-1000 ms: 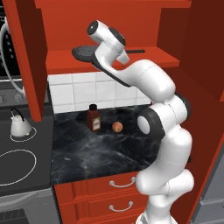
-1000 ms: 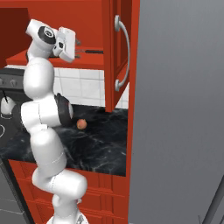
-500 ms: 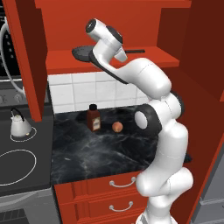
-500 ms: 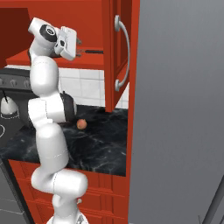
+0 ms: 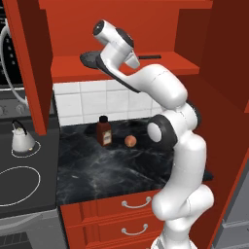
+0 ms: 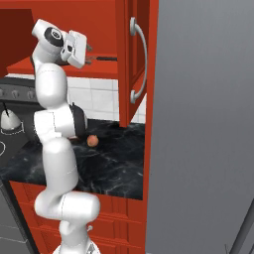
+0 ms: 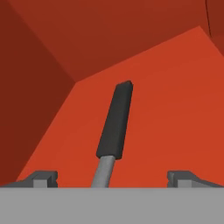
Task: Pick the pan from the cabinet and place it on the stove. Then turn on the stove burner for the pan.
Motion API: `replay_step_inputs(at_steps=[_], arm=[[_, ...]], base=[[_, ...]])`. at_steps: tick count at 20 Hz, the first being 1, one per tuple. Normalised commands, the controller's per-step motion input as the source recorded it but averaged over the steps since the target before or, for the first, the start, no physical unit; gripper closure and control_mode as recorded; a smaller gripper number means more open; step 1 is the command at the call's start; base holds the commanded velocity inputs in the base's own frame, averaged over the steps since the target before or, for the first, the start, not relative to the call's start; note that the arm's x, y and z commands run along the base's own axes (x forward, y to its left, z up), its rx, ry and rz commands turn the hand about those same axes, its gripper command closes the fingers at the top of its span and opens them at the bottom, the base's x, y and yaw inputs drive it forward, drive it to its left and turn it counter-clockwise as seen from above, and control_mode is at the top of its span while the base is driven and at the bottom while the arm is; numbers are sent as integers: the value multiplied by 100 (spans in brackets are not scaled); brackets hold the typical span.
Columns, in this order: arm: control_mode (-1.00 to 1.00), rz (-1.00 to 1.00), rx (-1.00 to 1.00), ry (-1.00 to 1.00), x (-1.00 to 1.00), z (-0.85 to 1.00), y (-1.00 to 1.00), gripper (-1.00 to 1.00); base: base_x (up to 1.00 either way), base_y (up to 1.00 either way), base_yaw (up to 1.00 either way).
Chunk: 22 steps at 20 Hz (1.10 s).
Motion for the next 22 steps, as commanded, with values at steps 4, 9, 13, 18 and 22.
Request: replay_step_inputs(at_steps=[4, 9, 13, 18, 22], arm=[[-100, 0, 0, 1, 6, -7, 0, -100], [-100, 0, 0, 2, 13, -11, 0, -100], [-100, 0, 0, 1, 17, -11, 0, -100], [-100, 0, 0, 0, 19, -8, 0, -100], [-100, 0, 0, 0, 21, -10, 0, -100]], base=[[0, 0, 0], [0, 0, 0], [0, 0, 0], [0, 0, 0], [0, 0, 0]])
